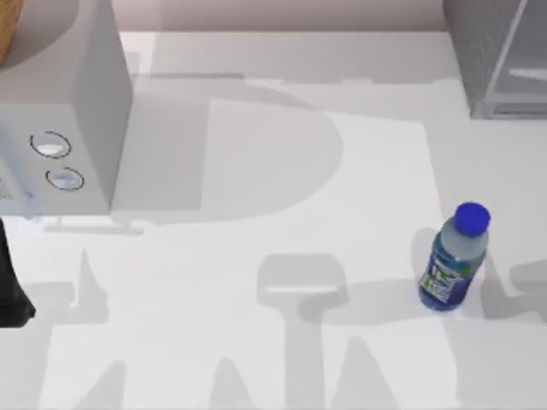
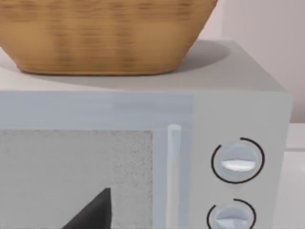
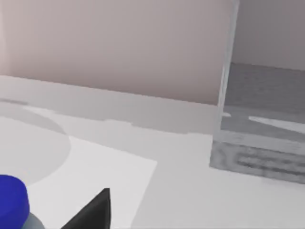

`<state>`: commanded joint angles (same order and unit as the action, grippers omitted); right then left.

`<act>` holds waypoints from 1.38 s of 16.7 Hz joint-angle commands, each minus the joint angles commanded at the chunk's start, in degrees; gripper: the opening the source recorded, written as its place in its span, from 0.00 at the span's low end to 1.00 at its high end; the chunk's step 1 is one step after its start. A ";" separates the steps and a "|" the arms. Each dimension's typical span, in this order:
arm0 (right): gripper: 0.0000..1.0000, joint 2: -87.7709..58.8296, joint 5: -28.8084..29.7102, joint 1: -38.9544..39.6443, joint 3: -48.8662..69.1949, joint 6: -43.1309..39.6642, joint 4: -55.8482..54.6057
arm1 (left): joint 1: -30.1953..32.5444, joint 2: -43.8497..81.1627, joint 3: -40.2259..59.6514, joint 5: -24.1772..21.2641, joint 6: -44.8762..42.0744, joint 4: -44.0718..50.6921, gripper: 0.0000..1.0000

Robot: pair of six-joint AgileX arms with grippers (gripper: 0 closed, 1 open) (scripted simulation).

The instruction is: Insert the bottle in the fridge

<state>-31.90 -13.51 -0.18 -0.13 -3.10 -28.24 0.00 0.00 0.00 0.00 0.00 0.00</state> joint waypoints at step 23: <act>1.00 -74.67 -28.83 -0.22 -1.03 -7.87 -63.30 | 0.00 0.00 0.00 0.00 0.00 0.00 1.00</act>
<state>-106.57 -42.34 -0.40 -1.16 -10.97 -91.54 0.00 0.00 0.00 0.00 0.00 0.00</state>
